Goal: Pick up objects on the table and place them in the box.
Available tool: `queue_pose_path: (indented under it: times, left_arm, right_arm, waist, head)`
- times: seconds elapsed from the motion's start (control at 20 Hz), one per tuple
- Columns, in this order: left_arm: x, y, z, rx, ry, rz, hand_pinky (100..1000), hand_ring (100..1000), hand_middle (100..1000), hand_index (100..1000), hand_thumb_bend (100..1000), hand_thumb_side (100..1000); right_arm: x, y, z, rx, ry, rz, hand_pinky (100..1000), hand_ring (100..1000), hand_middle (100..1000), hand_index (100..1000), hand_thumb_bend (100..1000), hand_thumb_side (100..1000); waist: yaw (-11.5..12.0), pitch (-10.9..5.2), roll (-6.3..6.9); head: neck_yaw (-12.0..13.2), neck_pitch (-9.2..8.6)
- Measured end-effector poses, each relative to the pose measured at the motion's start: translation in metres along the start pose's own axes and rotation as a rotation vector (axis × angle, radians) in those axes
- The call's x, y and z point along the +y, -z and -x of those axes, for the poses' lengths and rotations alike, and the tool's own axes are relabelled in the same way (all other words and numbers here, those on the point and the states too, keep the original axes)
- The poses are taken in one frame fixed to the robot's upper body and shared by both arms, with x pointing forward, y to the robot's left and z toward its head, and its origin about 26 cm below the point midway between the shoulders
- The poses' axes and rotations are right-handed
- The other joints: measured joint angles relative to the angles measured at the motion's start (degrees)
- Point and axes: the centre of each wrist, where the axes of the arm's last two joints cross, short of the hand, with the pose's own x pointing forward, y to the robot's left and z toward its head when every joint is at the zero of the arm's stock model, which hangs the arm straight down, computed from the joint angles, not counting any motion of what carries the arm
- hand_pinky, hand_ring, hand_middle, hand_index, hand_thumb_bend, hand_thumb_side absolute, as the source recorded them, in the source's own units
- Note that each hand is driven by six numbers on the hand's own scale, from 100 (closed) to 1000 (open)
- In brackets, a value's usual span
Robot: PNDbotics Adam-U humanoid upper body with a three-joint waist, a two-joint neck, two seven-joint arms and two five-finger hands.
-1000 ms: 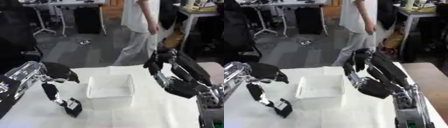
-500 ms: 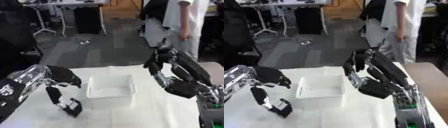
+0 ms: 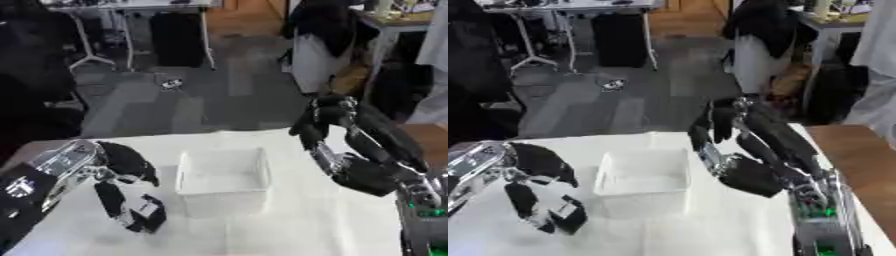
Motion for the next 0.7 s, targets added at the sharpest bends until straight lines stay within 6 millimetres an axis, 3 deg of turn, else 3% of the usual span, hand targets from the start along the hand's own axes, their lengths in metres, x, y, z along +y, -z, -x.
queue_pose_path:
  times: [0.5,0.55,0.7]
  left_arm:
    - [0.0017,-0.0037,-0.0056,0.009,0.056,0.016,857,841,873,970,444,810]
    - [0.002,-0.0038,-0.0058,0.012,0.063,0.019,867,849,882,982,375,765]
    - [0.0025,-0.0055,-0.0052,0.028,0.089,0.034,877,856,893,993,351,750]
  right_arm:
    - [0.0,0.0,0.0,-0.001,0.002,0.0,393,414,499,628,100,1000]
    - [0.0,0.0,0.0,-0.001,0.002,0.0,393,414,499,628,100,1000]
    - [0.0,0.0,0.0,-0.002,0.002,0.0,394,414,499,628,100,1000]
  waist:
    - [-0.1,0.0,0.02]
    - [-0.1,0.0,0.02]
    - [-0.1,0.0,0.02]
  head:
    - [0.5,0.54]
    - [0.5,0.55]
    - [0.5,0.62]
